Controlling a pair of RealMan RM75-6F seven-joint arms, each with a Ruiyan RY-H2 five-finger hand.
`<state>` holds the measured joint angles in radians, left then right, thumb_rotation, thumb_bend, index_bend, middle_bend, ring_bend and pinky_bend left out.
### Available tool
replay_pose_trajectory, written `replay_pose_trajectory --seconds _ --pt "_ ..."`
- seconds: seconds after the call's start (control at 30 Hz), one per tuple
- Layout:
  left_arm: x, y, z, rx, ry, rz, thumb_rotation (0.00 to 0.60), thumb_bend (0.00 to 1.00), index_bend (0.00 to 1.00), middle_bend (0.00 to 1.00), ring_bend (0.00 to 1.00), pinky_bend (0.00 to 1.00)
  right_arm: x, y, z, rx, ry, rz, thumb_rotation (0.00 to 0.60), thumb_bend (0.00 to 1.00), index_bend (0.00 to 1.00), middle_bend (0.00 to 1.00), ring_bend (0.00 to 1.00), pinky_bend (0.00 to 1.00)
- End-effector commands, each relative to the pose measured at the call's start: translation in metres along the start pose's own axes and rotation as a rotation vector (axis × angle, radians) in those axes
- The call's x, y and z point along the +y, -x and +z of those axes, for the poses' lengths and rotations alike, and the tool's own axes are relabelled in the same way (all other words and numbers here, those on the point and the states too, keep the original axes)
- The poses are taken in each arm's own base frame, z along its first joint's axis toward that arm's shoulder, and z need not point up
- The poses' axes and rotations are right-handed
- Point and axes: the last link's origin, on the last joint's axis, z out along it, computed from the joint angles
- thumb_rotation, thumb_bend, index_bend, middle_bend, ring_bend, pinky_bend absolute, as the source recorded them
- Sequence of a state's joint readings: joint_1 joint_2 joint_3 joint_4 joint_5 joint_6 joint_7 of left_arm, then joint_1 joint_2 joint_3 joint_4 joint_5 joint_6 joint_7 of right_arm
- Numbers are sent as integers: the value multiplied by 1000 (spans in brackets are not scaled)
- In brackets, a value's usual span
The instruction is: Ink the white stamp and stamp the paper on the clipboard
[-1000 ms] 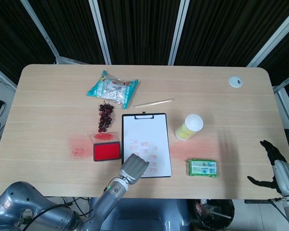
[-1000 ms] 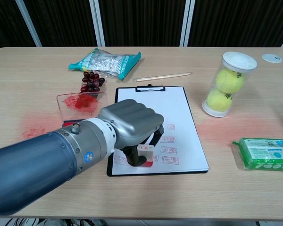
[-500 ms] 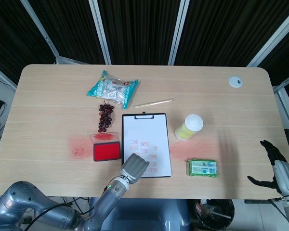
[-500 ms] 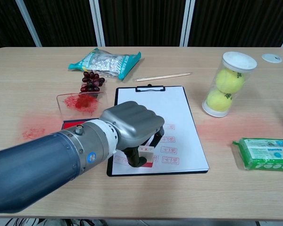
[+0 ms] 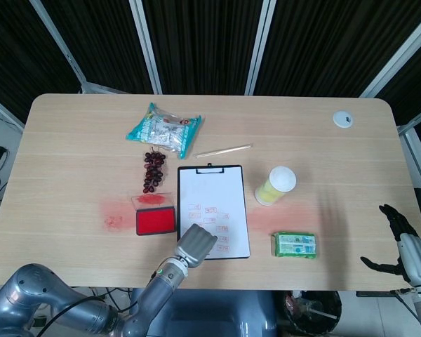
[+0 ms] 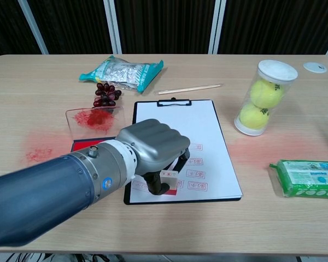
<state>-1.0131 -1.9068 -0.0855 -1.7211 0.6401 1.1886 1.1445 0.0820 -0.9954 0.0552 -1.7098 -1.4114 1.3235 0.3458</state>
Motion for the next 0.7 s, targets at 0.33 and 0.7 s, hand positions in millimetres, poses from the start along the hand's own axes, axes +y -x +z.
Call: replay_pose_trajectory --seconds 0.33,0.7 --pt "1 3 1 -7 1 2 600 526 760 800 945 1000 0 0 0 1 0 -1 600 177 68 0 0 135" --pt "2 4 3 -9 3 -9 600 526 772 819 945 1000 0 0 0 1 0 0 600 177 68 0 0 135"
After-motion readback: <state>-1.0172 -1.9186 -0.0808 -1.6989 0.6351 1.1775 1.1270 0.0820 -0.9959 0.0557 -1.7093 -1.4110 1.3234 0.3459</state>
